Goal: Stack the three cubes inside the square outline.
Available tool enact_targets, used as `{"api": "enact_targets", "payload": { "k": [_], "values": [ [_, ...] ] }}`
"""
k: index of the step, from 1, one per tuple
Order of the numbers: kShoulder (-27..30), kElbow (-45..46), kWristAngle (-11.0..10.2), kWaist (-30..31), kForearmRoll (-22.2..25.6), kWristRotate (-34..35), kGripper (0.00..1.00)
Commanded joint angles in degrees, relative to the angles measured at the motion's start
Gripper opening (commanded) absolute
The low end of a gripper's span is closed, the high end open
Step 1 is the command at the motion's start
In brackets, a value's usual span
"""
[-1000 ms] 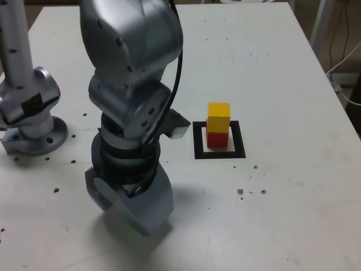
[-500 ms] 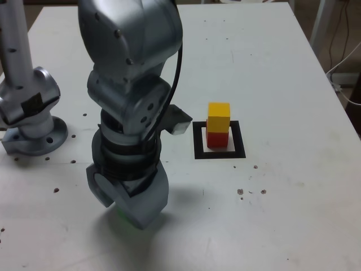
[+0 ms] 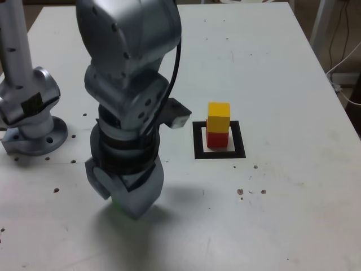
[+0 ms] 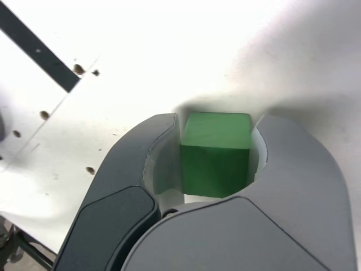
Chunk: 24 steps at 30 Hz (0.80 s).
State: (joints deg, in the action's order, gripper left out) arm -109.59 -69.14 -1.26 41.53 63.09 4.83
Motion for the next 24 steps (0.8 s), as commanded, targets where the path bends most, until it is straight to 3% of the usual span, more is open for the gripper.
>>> {"api": "enact_targets", "payload": {
  "k": [1,7,12,24],
  "values": [
    [0.83,-0.59,-0.76,0.04,1.9,-0.08,0.02],
    [2.75,-3.13,-3.08,-1.08,7.27,-0.07,0.03],
    [5.31,-11.19,-4.51,-6.02,14.93,-2.57,0.03],
    [4.52,-29.78,-3.34,-24.06,25.01,-11.03,0.03]
  ]
}}
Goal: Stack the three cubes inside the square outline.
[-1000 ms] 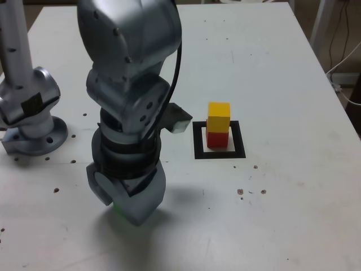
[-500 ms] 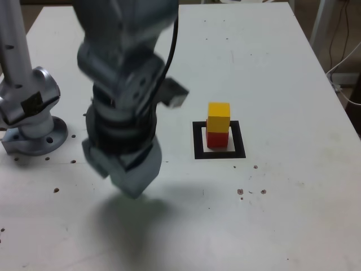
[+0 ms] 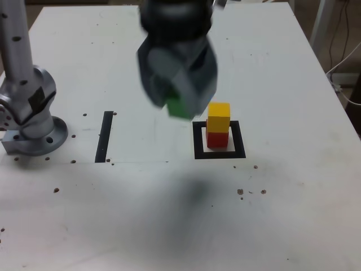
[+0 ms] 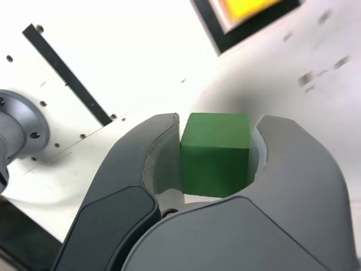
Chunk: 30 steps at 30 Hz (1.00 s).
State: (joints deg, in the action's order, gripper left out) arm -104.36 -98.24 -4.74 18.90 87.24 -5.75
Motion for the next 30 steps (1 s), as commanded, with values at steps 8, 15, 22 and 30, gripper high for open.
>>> {"api": "enact_targets", "payload": {
  "k": [8,15,22,30],
  "values": [
    [-4.45,-5.09,0.16,-10.45,1.93,-3.43,0.03],
    [-7.48,-4.34,-0.36,-12.86,-0.72,-2.76,0.03],
    [-8.46,-2.81,0.01,-12.93,-2.87,-0.6,0.03],
    [-9.5,-2.13,0.53,-12.93,-3.88,1.13,0.03]
  ]
}}
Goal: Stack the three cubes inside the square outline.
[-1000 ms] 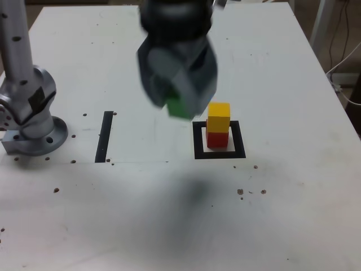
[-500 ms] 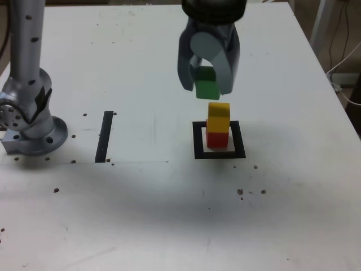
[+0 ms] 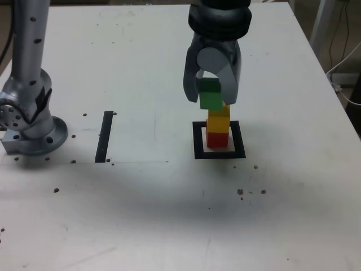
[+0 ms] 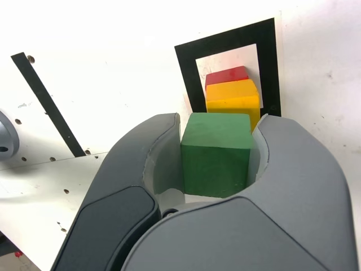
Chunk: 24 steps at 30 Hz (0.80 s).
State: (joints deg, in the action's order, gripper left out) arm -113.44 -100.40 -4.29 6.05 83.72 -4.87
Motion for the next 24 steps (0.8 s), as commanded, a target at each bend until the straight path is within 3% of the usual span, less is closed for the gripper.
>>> {"api": "enact_targets", "payload": {
  "k": [1,12,24],
  "values": [
    [-0.56,0.05,0.09,-0.08,-0.62,0.3,0.03],
    [-1.36,0.4,0.38,-0.08,-4.04,0.39,0.03],
    [-1.97,0.79,0.07,-0.08,-3.86,0.39,0.03]
  ]
}}
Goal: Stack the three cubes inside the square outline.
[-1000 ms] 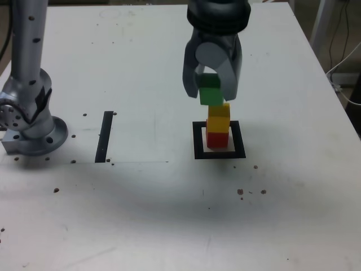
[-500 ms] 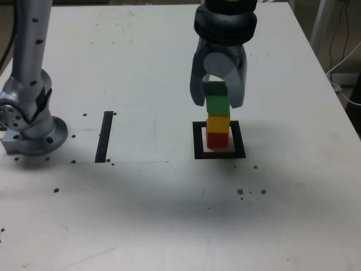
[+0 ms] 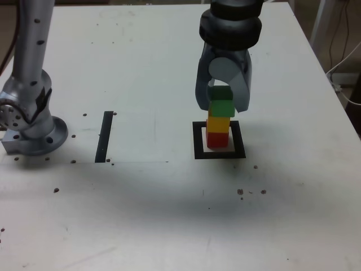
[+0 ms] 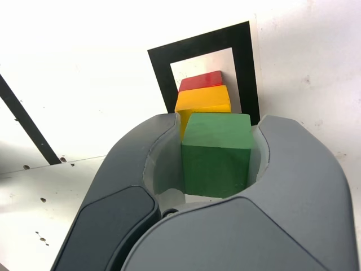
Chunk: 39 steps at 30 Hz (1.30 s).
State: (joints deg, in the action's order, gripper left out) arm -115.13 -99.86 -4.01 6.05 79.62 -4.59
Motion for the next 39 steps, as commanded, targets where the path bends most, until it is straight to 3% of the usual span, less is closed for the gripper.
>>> {"api": "enact_targets", "payload": {
  "k": [1,20,39],
  "values": [
    [-0.14,0.21,-0.28,-0.07,0.39,0.1,0.03],
    [1.3,-0.66,-1.77,-0.07,3.95,0.1,0.03],
    [0.31,0.22,-2.22,-0.07,2.68,0.45,0.09]
  ]
}}
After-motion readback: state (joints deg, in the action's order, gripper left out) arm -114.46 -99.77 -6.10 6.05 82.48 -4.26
